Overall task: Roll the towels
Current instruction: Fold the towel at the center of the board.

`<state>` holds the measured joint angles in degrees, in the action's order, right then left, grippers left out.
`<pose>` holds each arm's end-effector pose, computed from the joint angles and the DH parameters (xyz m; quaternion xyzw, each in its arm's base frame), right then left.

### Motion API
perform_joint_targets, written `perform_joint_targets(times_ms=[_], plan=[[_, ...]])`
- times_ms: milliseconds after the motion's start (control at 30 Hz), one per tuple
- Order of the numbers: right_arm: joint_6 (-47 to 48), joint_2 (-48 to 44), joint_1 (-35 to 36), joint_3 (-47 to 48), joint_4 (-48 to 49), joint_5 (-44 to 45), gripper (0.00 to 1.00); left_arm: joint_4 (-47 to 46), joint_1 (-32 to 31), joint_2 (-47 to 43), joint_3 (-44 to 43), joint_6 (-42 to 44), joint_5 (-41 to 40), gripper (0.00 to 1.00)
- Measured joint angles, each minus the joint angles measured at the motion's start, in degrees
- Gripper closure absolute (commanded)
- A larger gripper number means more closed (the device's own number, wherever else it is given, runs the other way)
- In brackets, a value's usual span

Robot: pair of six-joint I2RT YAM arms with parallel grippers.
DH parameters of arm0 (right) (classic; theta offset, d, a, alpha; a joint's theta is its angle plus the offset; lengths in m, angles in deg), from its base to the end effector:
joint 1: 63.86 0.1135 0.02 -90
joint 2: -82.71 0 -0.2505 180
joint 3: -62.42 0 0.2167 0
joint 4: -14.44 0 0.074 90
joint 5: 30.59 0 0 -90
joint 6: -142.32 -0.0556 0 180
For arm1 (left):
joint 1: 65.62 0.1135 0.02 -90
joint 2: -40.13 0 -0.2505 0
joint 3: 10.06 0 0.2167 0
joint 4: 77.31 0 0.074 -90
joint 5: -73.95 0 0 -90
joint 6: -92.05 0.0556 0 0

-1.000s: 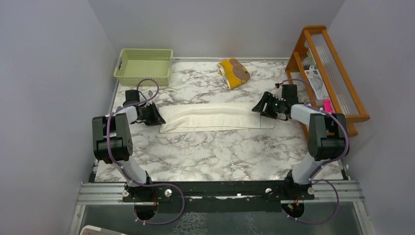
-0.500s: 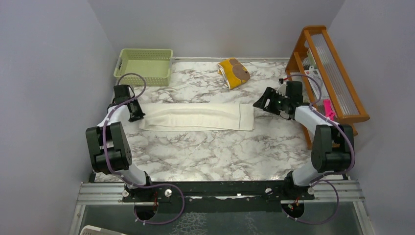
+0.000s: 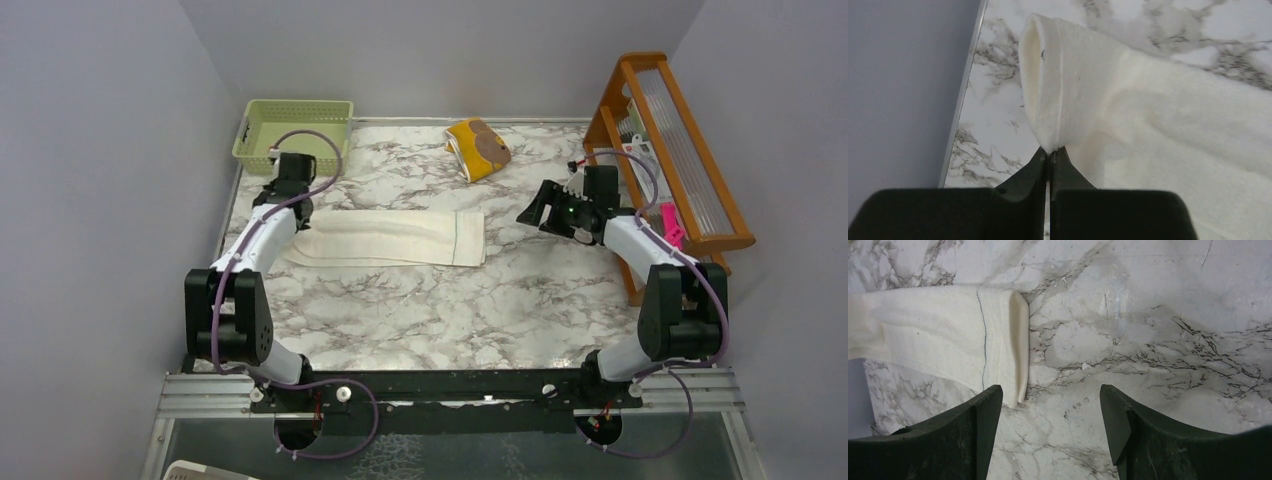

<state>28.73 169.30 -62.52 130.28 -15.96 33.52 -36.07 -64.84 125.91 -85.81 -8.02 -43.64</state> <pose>0.2908 0.0311 0.2002 0.0995 0.9112 0.2784 0.2869 0.2917 0.0297 0.2294 -0.1653 0.9046 0.1981 0.3392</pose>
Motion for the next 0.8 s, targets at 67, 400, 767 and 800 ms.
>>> perform_joint_targets(times_ms=[67, 400, 767, 800], plan=[[0.3, 0.0, 0.2, 0.7, -0.8, 0.3, 0.28, 2.0, -4.9, 1.0, -2.8, -0.1, -2.3, 1.0], [1.6, 0.0, 0.8, 1.6, -2.7, 1.1, 0.28, 10.9, -19.6, 8.0, -17.4, -4.5, 1.6, 1.0], [2.4, 0.0, 0.9, 2.7, -4.2, 1.1, 0.28, 18.0, -31.3, 19.2, -30.0, -10.6, 14.4, 1.0], [2.4, 0.0, 0.8, 2.7, -4.2, 1.2, 0.28, 18.8, -32.2, 20.7, -31.3, -11.3, 15.8, 1.0]])
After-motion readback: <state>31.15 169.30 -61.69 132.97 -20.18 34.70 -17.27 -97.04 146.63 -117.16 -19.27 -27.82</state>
